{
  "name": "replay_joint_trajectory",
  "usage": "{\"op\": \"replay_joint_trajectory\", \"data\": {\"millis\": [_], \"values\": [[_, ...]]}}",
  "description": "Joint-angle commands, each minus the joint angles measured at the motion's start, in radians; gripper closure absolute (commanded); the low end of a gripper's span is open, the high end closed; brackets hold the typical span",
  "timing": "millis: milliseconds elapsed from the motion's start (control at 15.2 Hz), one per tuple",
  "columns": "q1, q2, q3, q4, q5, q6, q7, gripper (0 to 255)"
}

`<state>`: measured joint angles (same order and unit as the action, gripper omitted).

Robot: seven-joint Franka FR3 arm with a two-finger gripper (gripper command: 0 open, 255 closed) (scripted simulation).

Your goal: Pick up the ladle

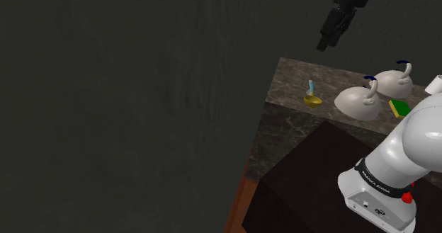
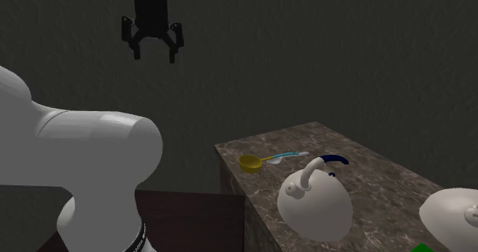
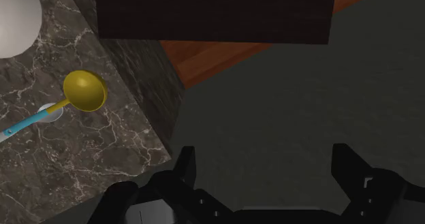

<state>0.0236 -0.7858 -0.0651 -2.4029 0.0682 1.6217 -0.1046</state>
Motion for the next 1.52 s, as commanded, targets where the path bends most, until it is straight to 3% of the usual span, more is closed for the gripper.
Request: {"op": "replay_joint_trajectory", "data": {"millis": [0, 858, 1452], "values": [[0.000, 0.000, 0.000, 0.000, 0.000, 0.000, 0.000, 0], [-0.154, 0.276, -0.106, -0.108, -0.019, 0.396, 0.131, 0], [-0.234, 0.522, -0.199, -0.112, 0.019, 0.650, 0.193, 0]]}}
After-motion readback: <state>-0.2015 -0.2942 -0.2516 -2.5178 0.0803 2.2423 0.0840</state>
